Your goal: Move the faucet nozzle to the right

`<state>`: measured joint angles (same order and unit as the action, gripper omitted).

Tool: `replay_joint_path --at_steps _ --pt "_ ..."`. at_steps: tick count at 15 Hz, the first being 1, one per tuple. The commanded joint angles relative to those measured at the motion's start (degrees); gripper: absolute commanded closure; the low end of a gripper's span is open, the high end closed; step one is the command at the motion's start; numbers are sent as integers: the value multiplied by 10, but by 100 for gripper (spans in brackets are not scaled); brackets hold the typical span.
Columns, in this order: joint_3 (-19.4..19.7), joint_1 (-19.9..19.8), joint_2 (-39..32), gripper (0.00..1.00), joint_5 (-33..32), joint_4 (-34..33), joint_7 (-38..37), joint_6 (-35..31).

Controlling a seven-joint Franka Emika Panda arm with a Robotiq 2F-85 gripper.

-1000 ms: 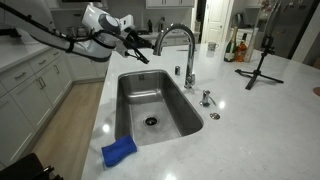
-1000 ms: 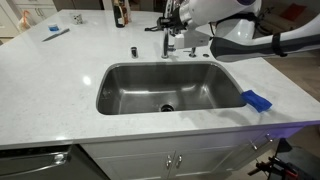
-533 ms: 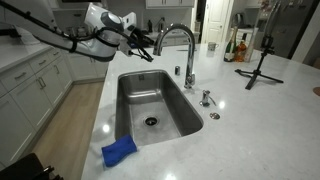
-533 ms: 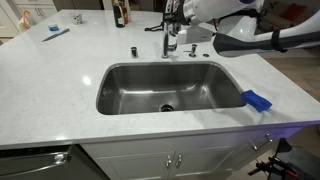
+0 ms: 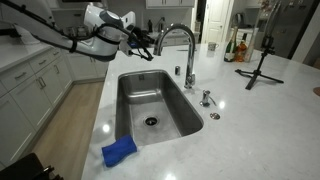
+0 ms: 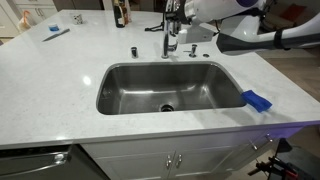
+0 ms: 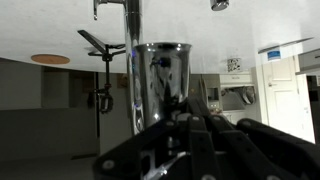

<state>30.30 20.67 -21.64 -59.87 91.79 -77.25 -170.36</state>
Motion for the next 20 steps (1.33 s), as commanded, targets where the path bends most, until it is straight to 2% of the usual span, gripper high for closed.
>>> replay_joint_path --at_steps 1,9,15,16,20 --pt "20 17 6 100 -17 5 -27 34" --pt "28 29 12 100 -5 15 -37 169" --pt "31 28 15 100 0 18 -58 236" --pt "-46 -34 29 100 -33 14 -71 262" --pt "-120 -99 37 100 -40 17 -82 289"
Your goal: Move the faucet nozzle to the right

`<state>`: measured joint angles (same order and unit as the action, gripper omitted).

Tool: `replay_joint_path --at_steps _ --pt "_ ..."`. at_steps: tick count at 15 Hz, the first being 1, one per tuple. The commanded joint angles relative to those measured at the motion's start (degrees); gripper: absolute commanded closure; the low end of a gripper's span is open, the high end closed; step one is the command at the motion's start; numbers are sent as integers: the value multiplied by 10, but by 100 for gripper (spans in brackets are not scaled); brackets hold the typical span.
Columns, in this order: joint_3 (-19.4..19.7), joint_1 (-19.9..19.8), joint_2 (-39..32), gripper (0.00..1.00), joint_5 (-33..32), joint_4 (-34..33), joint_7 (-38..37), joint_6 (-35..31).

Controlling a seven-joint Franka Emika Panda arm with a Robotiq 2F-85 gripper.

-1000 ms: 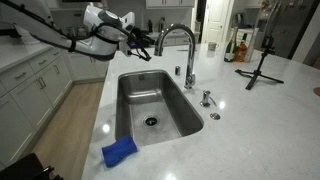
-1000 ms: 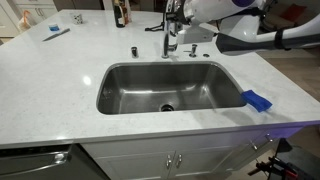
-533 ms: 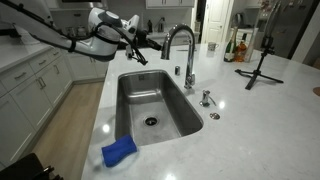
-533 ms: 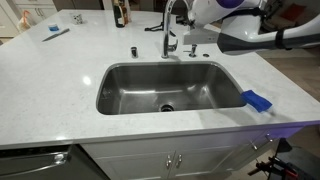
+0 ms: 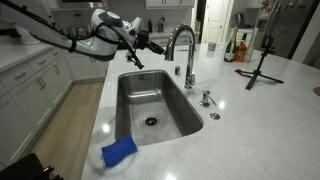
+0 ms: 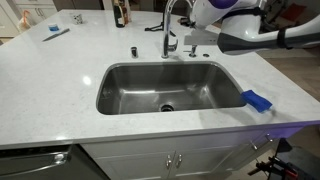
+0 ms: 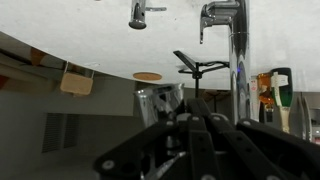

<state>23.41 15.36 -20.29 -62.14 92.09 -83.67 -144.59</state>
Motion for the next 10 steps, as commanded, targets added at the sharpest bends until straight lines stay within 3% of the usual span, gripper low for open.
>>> replay_joint_path --at_steps 1,10 --pt "-65 -61 25 100 -14 14 -17 33" --pt "-114 -137 34 100 3 21 -5 18"
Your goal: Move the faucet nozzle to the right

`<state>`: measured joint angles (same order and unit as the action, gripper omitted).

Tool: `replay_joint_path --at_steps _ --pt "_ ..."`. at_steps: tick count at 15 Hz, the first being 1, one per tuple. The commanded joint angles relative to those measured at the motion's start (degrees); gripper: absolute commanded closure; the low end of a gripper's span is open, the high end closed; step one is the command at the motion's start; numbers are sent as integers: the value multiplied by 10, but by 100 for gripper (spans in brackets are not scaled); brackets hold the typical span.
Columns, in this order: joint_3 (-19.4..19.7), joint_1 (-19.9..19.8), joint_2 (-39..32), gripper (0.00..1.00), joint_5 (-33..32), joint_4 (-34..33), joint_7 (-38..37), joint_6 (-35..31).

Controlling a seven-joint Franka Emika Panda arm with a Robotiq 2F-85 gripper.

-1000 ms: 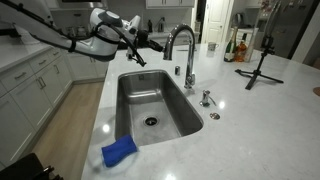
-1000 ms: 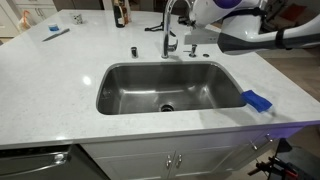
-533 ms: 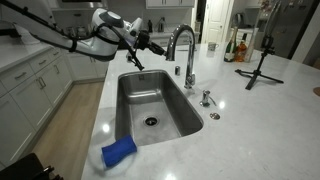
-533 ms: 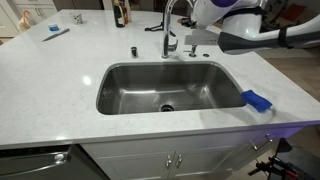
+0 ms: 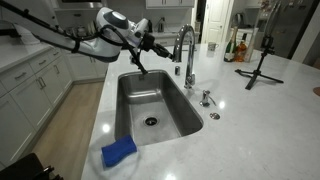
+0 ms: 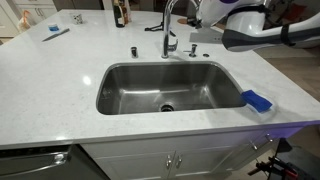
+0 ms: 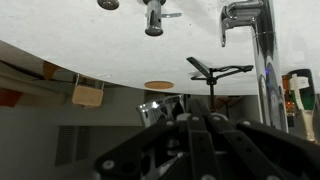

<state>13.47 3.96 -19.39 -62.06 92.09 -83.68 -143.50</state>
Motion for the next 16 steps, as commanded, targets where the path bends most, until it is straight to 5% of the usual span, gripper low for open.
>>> replay_joint_path --at_steps 1,16 --pt "-17 -29 26 100 6 22 -3 3" --pt "-10 -112 12 100 95 7 63 -46"
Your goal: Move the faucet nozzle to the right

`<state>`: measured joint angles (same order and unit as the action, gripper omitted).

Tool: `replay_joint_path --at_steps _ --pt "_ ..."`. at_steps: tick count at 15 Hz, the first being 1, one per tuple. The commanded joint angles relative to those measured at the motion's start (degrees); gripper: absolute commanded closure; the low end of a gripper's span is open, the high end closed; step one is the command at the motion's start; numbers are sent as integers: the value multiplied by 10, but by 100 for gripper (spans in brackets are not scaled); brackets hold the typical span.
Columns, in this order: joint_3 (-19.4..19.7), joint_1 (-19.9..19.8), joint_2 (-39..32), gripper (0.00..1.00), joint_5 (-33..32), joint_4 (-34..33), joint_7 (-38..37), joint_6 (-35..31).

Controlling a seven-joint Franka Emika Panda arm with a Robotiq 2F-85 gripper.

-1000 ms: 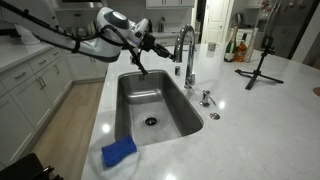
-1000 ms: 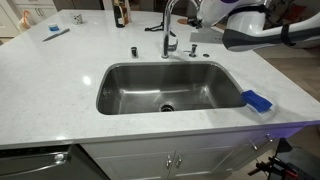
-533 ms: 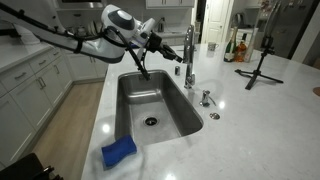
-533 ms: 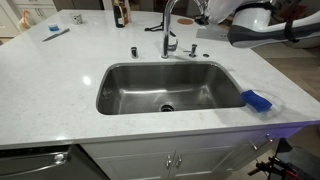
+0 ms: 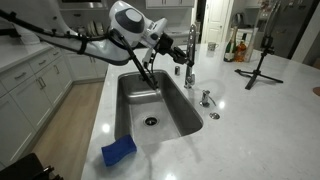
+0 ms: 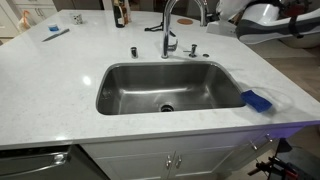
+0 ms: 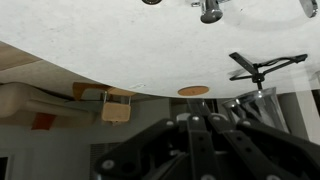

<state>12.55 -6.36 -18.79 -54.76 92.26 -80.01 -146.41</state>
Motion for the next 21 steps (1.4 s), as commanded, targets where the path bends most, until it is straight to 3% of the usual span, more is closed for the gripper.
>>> replay_joint_path --at_steps 1,2,3,6,9,13,19,20,21 --pt "-7 -15 9 100 43 12 47 -22" --pt "-17 -19 15 74 81 23 85 -9" --pt "-42 -31 28 73 132 44 142 -6" --pt "-83 -46 44 53 246 68 267 13" --pt "-75 -26 47 28 387 65 403 44" --pt "-67 -19 53 1 487 50 518 68" --pt "-55 -20 55 0 535 14 582 107" --pt "-53 -21 51 19 541 6 587 111" --pt "-52 -23 47 28 549 -5 595 118"
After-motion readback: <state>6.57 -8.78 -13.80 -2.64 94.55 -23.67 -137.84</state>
